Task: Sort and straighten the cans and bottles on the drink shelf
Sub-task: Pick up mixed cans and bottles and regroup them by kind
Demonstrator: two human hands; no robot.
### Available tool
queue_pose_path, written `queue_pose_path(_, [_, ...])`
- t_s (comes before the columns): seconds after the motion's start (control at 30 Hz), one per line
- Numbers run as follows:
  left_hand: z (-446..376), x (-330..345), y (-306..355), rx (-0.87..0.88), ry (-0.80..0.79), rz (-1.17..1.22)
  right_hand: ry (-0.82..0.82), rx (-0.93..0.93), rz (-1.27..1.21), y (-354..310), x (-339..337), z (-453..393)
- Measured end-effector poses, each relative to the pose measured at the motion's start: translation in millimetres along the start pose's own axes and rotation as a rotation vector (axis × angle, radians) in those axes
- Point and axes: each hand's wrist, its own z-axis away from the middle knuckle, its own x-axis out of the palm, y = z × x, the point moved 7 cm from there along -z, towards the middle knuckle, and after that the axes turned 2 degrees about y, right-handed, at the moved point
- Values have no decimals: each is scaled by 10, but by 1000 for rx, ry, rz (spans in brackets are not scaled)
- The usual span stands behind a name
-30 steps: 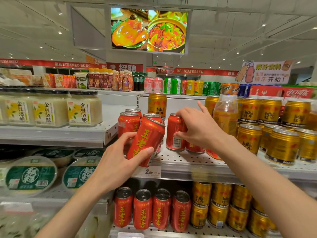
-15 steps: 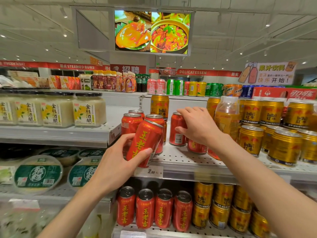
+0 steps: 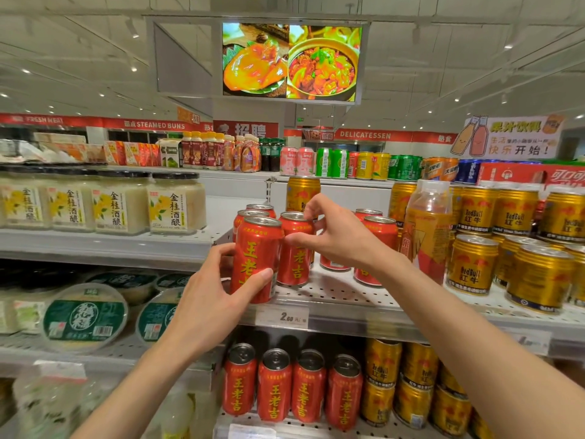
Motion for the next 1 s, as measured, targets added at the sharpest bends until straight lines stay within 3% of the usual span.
queue_pose_path(0.1, [5,2,-3,1,4,0,21,13,40,38,-73,40])
queue_pose_path(0.3, [-8,106,26,3,-1,9,80,-74,379,168,-360,220])
queue_pose_path(0.47, [-16,165,42,8,9,20,82,-27,447,318,-510,342])
queue_pose_path(0.63, [-10,172,57,15,18,13,73,-7,419,338,-456,331])
queue_pose_path(0.83, [-6,134,4,8,32,9,221,-14,264,159,-485,81])
queue_pose_path(1.0, [10,103,6,12,54,-6,192,37,221,52,-283,-305])
